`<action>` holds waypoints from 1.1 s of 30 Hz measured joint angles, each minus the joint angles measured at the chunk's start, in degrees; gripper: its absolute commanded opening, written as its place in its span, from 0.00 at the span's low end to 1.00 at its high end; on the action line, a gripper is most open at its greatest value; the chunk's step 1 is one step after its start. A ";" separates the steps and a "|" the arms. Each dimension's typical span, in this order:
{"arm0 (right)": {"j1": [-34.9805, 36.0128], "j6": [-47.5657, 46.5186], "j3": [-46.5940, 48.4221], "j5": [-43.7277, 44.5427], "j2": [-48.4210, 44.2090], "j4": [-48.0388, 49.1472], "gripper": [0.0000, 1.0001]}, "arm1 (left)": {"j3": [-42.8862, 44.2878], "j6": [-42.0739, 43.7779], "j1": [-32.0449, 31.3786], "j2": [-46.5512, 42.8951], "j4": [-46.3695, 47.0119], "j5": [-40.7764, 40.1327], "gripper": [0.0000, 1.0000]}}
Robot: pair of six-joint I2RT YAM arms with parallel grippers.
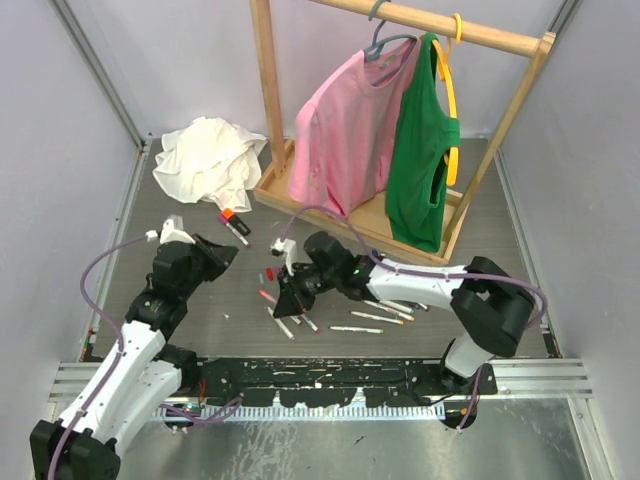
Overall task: Open the pen caps
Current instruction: Place the pen at the center of the board, then place the pen cap at the center of the board.
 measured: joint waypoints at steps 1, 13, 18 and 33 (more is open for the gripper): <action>1.46 0.63 0.68 2.49 1.25 -0.68 0.01 | -0.22 0.15 0.00 0.13 -3.32 -0.70 0.00; 11.76 7.50 8.76 26.21 13.11 -10.84 0.11 | -5.73 -2.51 0.00 12.57 -16.20 -3.15 0.00; 12.31 8.85 9.20 30.14 14.58 -12.31 0.18 | -5.68 -3.54 0.00 17.64 -13.94 -1.11 0.00; 14.56 9.94 11.45 34.12 16.35 -14.86 0.38 | -5.62 -4.48 0.00 19.32 -10.69 -0.57 0.00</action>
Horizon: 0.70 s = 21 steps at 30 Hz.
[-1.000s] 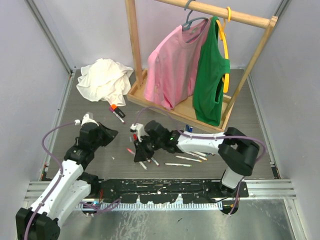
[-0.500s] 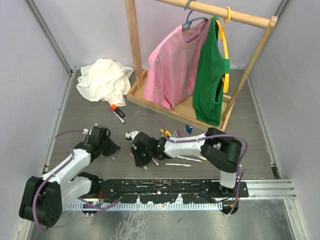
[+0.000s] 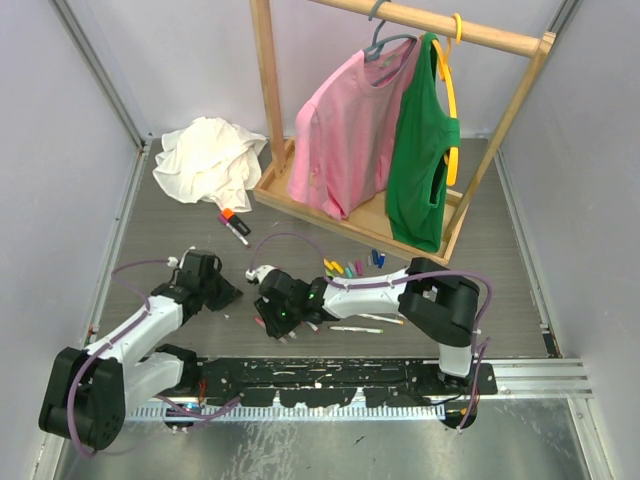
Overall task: Open the pen caps
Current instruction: Place the pen cap at the center of the board.
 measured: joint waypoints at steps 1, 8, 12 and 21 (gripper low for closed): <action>0.00 0.02 0.15 0.07 0.09 -0.04 0.38 | 0.00 -0.20 0.00 0.28 0.15 0.02 0.00; 0.00 -0.04 0.90 0.63 0.48 -0.42 0.39 | 0.31 -0.87 0.00 2.51 2.67 1.22 0.04; 0.00 -0.37 1.51 0.81 0.66 -0.79 0.47 | 0.83 -1.03 0.00 4.31 4.20 2.43 0.12; -0.44 -3.65 2.45 0.26 0.59 -2.29 0.51 | 1.55 -0.94 0.00 5.99 5.44 3.41 0.31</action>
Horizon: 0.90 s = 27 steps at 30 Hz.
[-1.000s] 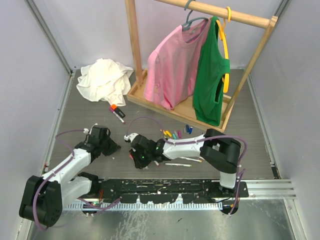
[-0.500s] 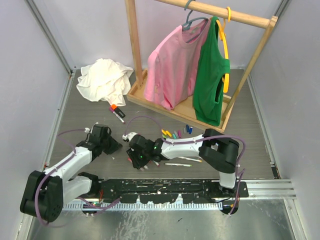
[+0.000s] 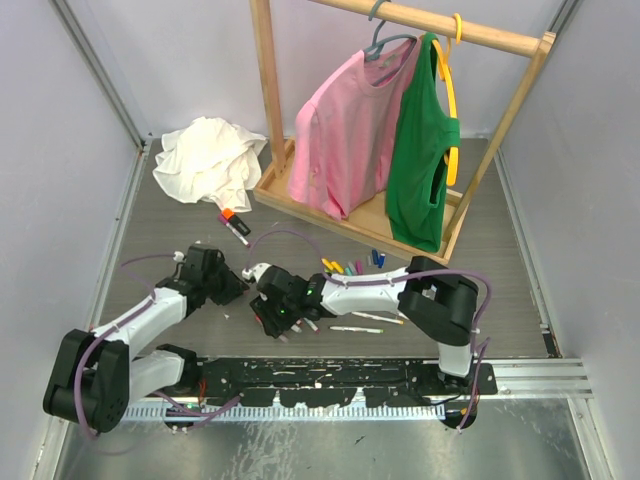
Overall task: Open the pen caps
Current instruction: Place the pen cap at the center of the board, then pick up the pen from the center of the board.
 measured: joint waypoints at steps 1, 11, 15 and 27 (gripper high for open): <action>-0.26 -0.57 0.00 -0.33 -0.11 0.00 0.52 | 0.07 0.04 0.00 -0.11 -0.02 0.04 0.33; -4.35 -5.01 -0.02 -5.66 -8.52 -0.22 0.52 | 1.55 1.86 0.00 -6.34 -5.05 -1.70 0.50; -8.94 -8.52 -0.31 -11.06 -14.73 0.37 0.51 | 4.00 6.67 0.00 -8.61 -5.29 -1.95 0.73; -25.40 -26.05 -0.52 -37.38 -20.17 -4.98 0.44 | 14.64 17.92 1.29 7.32 3.02 -4.15 0.65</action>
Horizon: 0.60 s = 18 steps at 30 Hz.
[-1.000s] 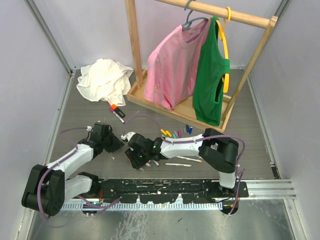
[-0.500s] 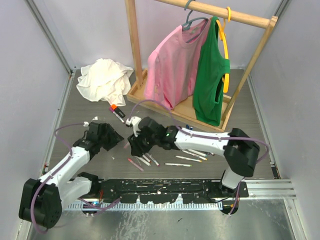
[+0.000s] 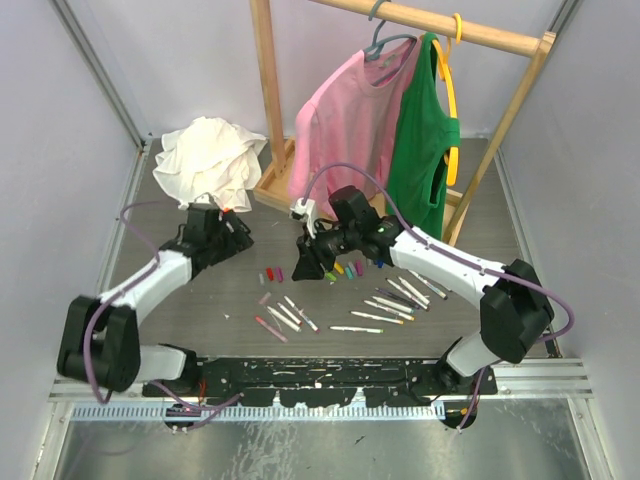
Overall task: Open the pen caps
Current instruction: Pick up the pen from the center of the board.
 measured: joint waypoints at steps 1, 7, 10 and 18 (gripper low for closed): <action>0.07 -0.57 -0.07 -0.59 0.00 -0.24 0.44 | 2.84 -0.15 0.17 3.45 -0.59 -1.14 0.60; 0.33 -3.28 -0.24 -2.47 -0.09 -1.92 0.44 | 18.47 -1.42 0.44 20.63 -7.87 -5.88 0.45; 0.33 -3.80 -0.24 -2.58 -0.09 -2.47 0.43 | 23.17 -1.42 0.46 26.43 -10.88 -6.82 0.46; 0.33 -4.55 -0.24 -2.71 -0.09 -2.69 0.43 | 25.73 -0.90 0.46 31.04 -14.56 -7.80 0.40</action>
